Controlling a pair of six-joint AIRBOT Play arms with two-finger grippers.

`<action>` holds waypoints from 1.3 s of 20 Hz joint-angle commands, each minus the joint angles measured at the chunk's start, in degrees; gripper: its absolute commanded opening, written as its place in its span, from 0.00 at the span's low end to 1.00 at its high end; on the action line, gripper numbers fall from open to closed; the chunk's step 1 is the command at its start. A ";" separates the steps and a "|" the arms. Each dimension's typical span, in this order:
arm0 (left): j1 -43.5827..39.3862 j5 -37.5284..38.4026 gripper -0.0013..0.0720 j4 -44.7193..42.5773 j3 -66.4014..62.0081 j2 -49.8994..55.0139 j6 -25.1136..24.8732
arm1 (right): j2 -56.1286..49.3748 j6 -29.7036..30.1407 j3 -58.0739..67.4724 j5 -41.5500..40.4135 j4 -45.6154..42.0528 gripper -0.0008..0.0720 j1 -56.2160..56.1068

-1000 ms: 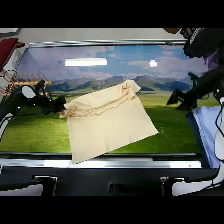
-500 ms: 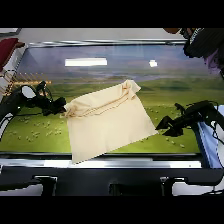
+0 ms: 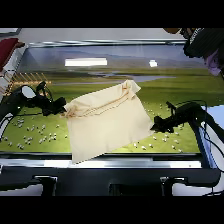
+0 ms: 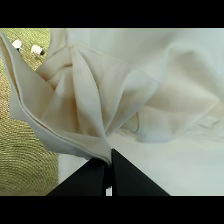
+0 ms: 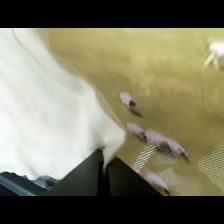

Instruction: Fold the clothes and pants, and hang the long-sleeved shirts on hangers.

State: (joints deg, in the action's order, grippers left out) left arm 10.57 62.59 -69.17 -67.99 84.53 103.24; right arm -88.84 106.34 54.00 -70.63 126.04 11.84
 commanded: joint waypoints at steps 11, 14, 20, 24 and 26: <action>0.68 6.03 0.04 -0.02 0.17 0.15 -0.42 | -5.20 -35.47 46.62 38.18 -9.68 0.05 -1.81; -2.19 6.03 0.04 0.00 0.17 0.90 -0.42 | -13.25 -39.85 51.98 33.24 -7.74 0.05 -1.92; -6.05 5.97 0.04 0.02 0.17 2.16 -0.33 | -14.47 -36.04 52.00 18.21 -7.08 0.63 -2.14; -5.90 6.05 0.04 0.02 0.17 2.14 -0.20 | -6.49 -21.90 51.89 2.75 -10.34 0.68 3.61; -5.90 6.03 0.04 0.02 0.17 2.14 -0.20 | -2.56 -13.68 49.66 -5.77 -11.15 0.63 7.85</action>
State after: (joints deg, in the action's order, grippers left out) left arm 4.82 68.58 -69.17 -67.83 86.61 102.94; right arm -96.18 81.19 105.21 -62.92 116.77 15.11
